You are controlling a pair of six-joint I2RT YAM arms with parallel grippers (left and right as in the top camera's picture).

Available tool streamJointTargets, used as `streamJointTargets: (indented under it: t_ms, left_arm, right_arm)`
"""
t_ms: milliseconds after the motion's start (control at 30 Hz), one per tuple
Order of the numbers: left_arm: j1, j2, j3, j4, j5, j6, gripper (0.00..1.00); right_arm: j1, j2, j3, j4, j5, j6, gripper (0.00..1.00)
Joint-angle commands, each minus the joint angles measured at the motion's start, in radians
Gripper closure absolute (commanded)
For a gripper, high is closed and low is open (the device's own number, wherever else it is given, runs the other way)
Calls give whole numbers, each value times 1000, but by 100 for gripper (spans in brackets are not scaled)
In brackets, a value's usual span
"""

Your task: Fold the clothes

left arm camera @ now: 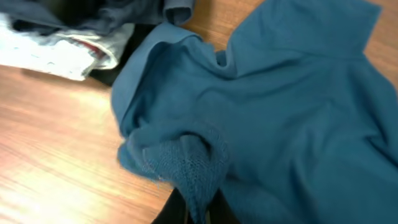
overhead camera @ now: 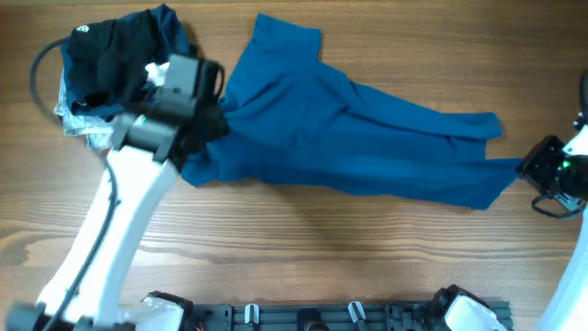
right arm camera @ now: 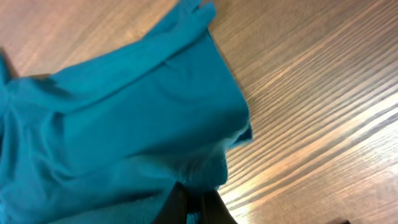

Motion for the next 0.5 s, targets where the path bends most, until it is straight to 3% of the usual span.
streamJointTargets:
  t_ms: [0,467]
  left_arm:
    - [5,92,18,62,-58,14,96]
    - [5,301,18,201,-106,14,96]
  right_arm:
    - [-9,46,-72,66,26,26,96]
    - [-9,288,-156,304,17,26,96]
